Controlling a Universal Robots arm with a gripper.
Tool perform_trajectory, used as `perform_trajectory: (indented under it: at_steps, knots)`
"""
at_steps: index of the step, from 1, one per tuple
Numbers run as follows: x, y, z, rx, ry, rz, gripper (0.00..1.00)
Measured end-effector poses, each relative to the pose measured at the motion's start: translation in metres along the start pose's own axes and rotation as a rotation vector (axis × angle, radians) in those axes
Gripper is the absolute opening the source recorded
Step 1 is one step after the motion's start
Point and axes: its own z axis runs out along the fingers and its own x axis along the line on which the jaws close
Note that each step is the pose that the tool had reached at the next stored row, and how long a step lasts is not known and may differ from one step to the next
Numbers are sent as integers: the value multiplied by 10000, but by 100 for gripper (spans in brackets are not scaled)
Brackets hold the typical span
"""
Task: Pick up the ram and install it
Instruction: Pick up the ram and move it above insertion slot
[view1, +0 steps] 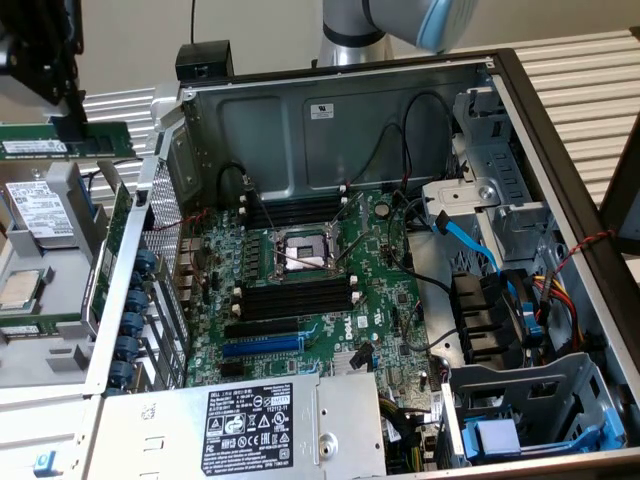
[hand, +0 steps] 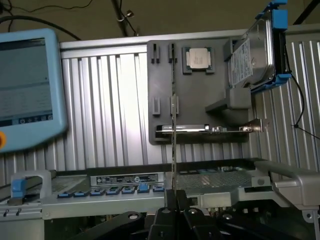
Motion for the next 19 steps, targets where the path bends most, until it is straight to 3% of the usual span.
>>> perform_trajectory:
  at_steps: [19]
  knots:
    - [-90, -859, -59, -21, 1, -1, 12]
